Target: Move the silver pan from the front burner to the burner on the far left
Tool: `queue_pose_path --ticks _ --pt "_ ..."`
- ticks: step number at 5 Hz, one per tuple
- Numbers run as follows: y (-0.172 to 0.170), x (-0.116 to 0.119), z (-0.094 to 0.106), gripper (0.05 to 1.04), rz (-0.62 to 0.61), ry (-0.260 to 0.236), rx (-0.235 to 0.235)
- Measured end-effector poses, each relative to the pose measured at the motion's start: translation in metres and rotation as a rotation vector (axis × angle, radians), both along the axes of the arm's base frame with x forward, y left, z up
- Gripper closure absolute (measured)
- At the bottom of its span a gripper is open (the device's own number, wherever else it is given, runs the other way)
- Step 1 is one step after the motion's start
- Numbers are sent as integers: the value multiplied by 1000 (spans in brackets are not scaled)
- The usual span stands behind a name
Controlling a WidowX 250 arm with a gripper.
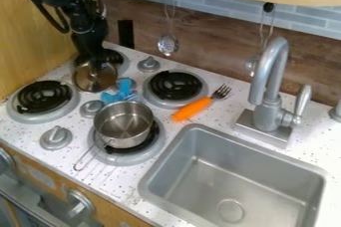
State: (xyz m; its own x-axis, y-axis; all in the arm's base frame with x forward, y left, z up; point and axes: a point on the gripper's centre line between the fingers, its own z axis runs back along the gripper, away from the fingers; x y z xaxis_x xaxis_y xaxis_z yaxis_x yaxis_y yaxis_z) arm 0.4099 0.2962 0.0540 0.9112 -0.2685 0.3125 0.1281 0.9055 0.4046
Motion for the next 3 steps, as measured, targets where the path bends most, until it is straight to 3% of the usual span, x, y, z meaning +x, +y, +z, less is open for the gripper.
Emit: queue_pose_path --ticks 2,3 --pt "-19 -9 -44 76 -43 85 -69" --pt "-34 -18 -32 77 -88 82 -72"
